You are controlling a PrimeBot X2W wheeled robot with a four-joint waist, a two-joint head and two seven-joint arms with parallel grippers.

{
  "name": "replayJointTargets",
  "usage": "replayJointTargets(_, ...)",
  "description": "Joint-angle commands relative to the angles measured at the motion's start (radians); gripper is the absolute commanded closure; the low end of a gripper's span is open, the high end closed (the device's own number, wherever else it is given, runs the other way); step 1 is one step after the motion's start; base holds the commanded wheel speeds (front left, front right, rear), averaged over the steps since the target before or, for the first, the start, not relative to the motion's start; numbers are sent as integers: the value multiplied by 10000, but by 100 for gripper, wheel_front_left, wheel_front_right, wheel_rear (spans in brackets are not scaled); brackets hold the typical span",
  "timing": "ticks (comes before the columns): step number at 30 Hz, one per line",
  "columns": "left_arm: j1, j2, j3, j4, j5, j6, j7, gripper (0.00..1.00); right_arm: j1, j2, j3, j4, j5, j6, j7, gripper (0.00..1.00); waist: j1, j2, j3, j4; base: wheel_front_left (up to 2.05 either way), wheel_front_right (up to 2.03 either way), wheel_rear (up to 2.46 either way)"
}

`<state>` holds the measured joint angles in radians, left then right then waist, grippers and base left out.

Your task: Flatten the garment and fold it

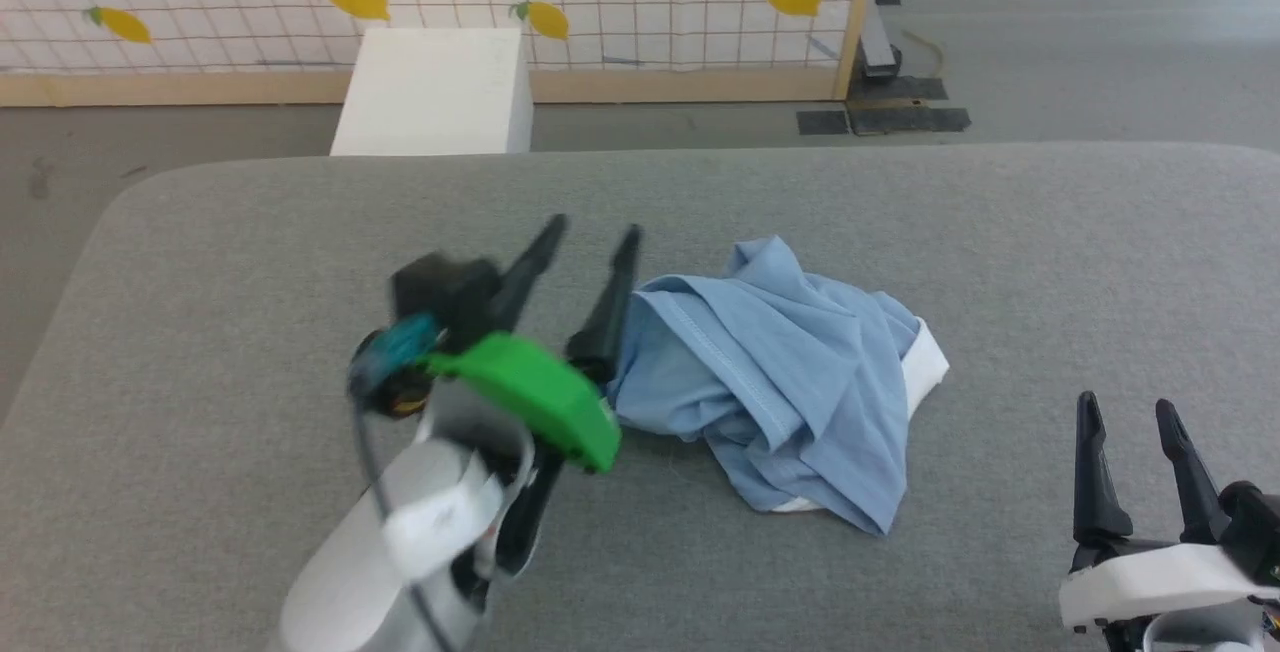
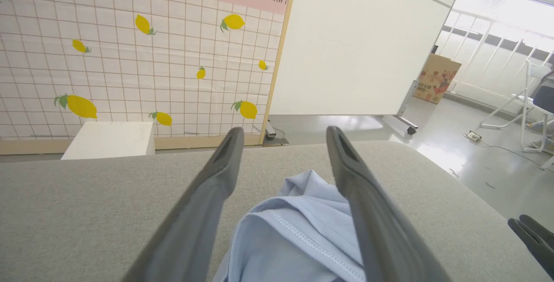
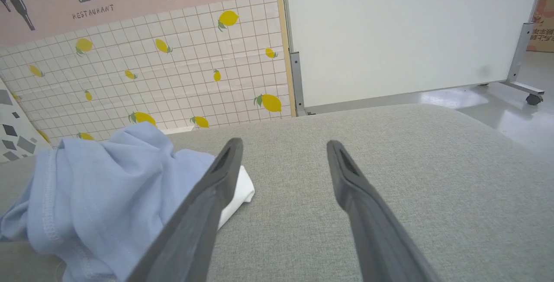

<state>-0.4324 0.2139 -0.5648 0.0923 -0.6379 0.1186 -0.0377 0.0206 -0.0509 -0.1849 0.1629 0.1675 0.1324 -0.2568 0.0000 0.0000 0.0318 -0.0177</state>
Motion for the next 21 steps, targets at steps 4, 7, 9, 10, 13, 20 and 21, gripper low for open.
replayJointTargets(4, 1361, 536, 372, -1094, 832, 541, -1722, 0, 146, 7, -54, -121, -97, -17, -49, 0, 0, 0, -39, 209, 0, 0, 0)
replayJointTargets(7, 2294, 725, 684, -1542, 1399, 887, -2157, 0, 152, 7, -62, -173, -102, -17, -49, 0, 0, 0, -11, 187, 0, 0, 0)
replayJointTargets(9, 2981, 667, 1100, -2033, 2006, 1134, -2226, 0, 157, 7, -77, -231, -91, -17, -49, 0, 0, 0, 19, 171, 0, 0, 0)
replayJointTargets(10, 3287, 516, 1372, -2320, 2233, 1219, -2231, 0, 165, 7, -71, -256, -86, -17, -49, 0, 0, 0, 30, 164, 0, 0, 0)
replayJointTargets(13, 4426, 61, 2117, -2853, 3044, 1213, -2236, 0, 207, 7, -19, -324, -60, -17, -49, 0, 0, 0, 47, 130, 0, 0, 0)
replayJointTargets(20, 5856, -1037, 3249, -2630, 3712, 353, -2239, 0, 404, 7, 99, -369, -45, -17, -49, 0, 0, 0, -67, 203, 0, 0, 0)
replayJointTargets(21, 5896, -1142, 3376, -2579, 3771, 199, -2239, 0, 401, 7, 95, -398, -56, -17, -49, 0, 0, 0, -73, 228, 0, 0, 0)
